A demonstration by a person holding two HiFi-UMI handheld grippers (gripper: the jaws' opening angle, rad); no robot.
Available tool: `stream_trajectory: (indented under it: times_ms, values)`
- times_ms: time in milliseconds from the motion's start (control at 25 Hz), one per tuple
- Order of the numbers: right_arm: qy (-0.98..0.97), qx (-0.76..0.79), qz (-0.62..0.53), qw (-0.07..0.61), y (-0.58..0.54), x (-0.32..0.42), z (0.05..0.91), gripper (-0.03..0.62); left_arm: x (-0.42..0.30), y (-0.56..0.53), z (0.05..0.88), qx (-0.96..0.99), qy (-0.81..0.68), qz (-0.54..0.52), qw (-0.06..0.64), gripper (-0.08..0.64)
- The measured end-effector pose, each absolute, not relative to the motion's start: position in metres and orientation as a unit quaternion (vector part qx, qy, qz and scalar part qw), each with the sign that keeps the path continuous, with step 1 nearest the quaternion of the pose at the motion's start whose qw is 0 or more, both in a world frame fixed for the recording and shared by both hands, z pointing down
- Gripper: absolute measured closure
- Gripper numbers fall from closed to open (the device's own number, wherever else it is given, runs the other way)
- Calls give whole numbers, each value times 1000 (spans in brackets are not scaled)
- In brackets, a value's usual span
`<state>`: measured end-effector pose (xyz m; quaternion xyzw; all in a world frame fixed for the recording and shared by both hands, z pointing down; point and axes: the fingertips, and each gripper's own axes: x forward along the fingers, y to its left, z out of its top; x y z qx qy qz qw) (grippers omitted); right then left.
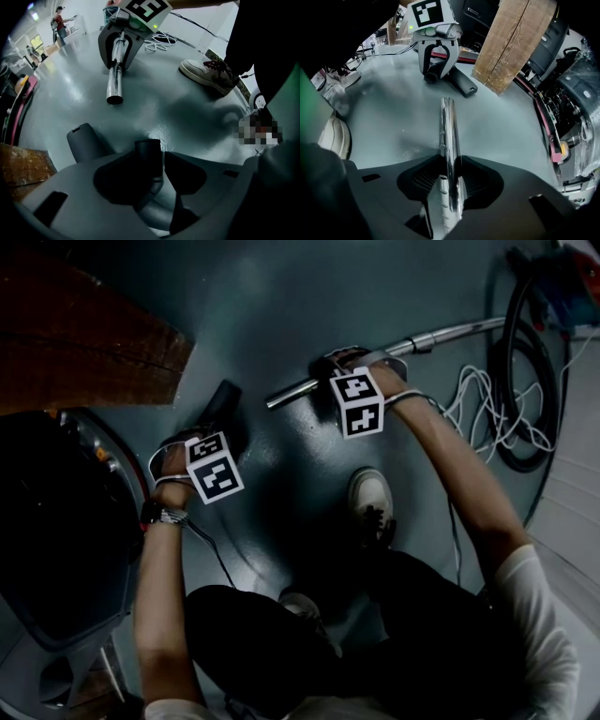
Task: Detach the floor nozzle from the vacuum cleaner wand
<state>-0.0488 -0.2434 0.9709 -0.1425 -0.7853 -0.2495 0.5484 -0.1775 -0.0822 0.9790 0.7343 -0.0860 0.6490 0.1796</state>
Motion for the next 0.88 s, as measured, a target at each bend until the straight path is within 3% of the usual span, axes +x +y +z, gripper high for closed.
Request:
stream_trajectory:
  times_ms: [160, 600, 880]
  values:
    - [-792, -138, -243, 543, -245, -49, 968, 433, -175, -81, 977, 740, -78, 642, 182, 339]
    - [-827, -101, -196, 518, -253, -44, 946, 411, -167, -109, 952, 779, -143, 586, 170, 336]
    - [-888, -4, -119, 445, -279, -51, 905, 413, -157, -141, 927, 818, -221, 511, 145, 352]
